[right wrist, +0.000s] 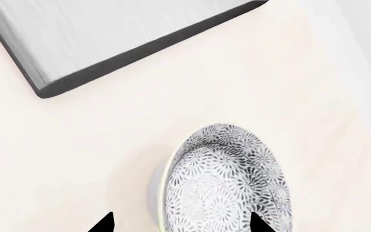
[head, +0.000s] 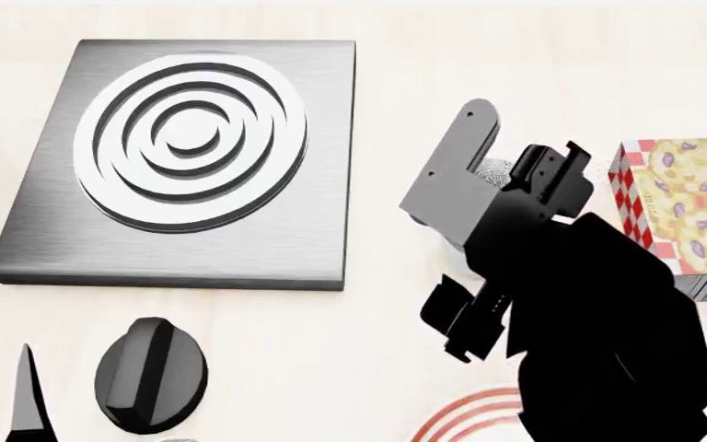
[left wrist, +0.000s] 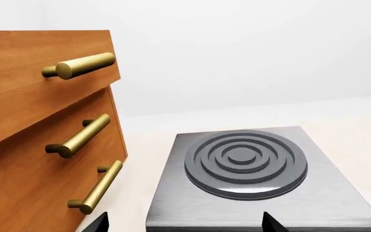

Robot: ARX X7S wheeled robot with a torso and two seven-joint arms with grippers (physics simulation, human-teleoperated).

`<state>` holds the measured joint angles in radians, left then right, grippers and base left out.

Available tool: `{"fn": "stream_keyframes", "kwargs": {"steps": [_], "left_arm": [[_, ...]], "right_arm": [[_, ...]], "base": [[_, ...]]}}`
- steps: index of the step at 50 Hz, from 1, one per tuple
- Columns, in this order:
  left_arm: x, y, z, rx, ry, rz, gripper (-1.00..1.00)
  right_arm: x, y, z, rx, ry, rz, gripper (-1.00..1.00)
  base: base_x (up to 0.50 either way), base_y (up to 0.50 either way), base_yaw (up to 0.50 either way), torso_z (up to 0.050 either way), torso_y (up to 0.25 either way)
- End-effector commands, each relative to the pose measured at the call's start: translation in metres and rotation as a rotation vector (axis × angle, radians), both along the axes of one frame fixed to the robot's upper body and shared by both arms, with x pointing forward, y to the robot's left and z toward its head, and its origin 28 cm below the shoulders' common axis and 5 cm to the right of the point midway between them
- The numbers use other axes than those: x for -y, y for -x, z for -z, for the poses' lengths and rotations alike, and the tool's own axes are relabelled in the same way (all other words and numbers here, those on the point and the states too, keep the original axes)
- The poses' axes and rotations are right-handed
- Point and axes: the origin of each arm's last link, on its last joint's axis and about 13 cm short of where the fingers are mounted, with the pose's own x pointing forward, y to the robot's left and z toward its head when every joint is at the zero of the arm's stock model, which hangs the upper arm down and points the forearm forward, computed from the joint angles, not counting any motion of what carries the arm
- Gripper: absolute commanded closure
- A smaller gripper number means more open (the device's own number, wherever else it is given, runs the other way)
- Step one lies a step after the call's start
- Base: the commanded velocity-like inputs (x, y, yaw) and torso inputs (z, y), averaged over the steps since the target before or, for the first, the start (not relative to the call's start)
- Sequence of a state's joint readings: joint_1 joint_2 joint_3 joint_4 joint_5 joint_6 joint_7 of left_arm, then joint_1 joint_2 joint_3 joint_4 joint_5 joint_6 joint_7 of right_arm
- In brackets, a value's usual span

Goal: Pick the akita bowl on the ramekin and place it on the plate.

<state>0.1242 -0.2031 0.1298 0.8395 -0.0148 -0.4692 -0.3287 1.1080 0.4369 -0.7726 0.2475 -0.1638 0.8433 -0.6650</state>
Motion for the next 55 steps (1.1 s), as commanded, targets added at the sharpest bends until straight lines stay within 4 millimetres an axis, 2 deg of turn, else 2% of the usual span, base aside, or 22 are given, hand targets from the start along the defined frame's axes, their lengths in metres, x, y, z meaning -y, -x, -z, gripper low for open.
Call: {"fn": "stream_keyframes", "kwargs": {"steps": [1, 43, 44, 55], "left_arm": [[-0.001, 0.002, 0.001, 0.029, -0.004, 0.032, -1.0], [-0.001, 0.001, 0.003, 0.026, -0.004, 0.029, -1.0], [-0.001, 0.001, 0.003, 0.026, -0.004, 0.029, -1.0], [0.0, 0.001, 0.004, 0.023, -0.005, 0.03, -1.0]], "right_arm": [[-0.002, -0.006, 0.002, -0.011, 0.016, 0.009, -1.0], [0.0, -0.01, 0.022, -0.026, 0.009, 0.069, -1.0], [0.0, -0.01, 0.022, -0.024, 0.007, 0.068, 1.0], [-0.001, -0.006, 0.029, -0.049, 0.021, 0.052, 1.0]], "base": [[0.0, 0.0, 0.0, 0.0, 0.0], [0.0, 0.0, 0.0, 0.0, 0.0], [0.0, 0.0, 0.0, 0.0, 0.0], [0.0, 0.0, 0.0, 0.0, 0.0]]}}
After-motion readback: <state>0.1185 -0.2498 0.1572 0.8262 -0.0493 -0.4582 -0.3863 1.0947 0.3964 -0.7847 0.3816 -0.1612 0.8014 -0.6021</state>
